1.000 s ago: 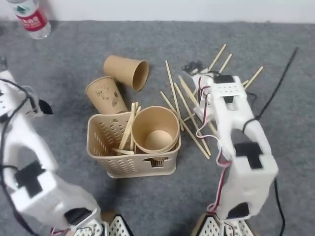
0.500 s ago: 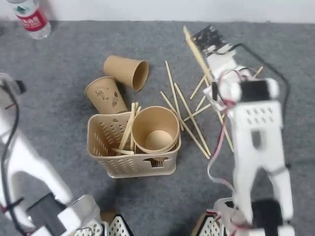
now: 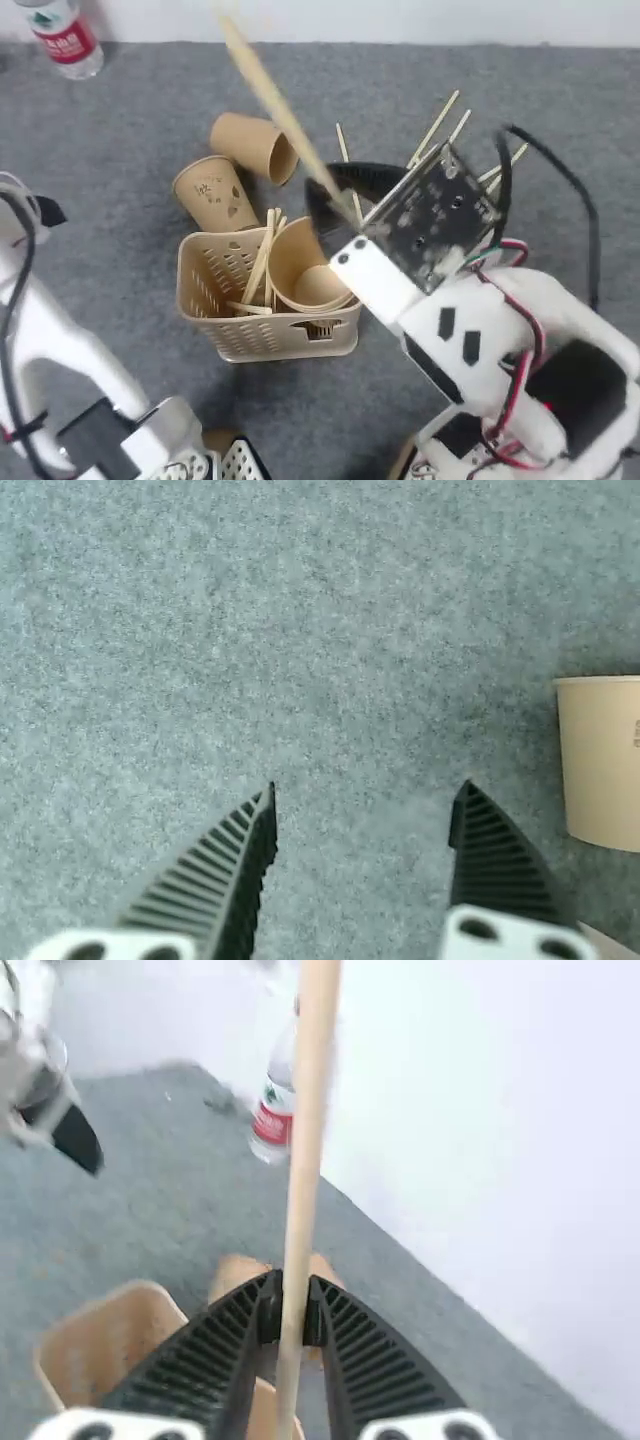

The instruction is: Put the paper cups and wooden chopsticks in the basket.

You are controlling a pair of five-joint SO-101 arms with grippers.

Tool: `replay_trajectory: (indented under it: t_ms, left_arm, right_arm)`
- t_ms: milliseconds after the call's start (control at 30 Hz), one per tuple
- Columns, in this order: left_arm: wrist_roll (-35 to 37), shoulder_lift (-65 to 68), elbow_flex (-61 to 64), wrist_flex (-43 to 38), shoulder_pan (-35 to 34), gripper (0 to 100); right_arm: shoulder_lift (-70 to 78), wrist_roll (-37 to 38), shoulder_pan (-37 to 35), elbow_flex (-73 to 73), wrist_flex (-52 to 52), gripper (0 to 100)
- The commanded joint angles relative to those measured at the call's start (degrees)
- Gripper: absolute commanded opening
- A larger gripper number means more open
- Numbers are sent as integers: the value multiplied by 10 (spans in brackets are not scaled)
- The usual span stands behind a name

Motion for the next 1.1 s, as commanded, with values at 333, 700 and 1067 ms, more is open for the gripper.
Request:
replay_trajectory:
  t_ms: [333, 700, 1067]
  left_arm:
    - [-40, -19, 172, -309, -91, 269]
    - [-40, -20, 318, -455, -126, 269]
    - [-40, -20, 320, -452, -126, 269]
  right_arm:
    - [126, -120, -126, -23, -129, 6]
    - [250, -136, -128, -11, -156, 6]
    - [250, -132, -142, 105, -170, 7]
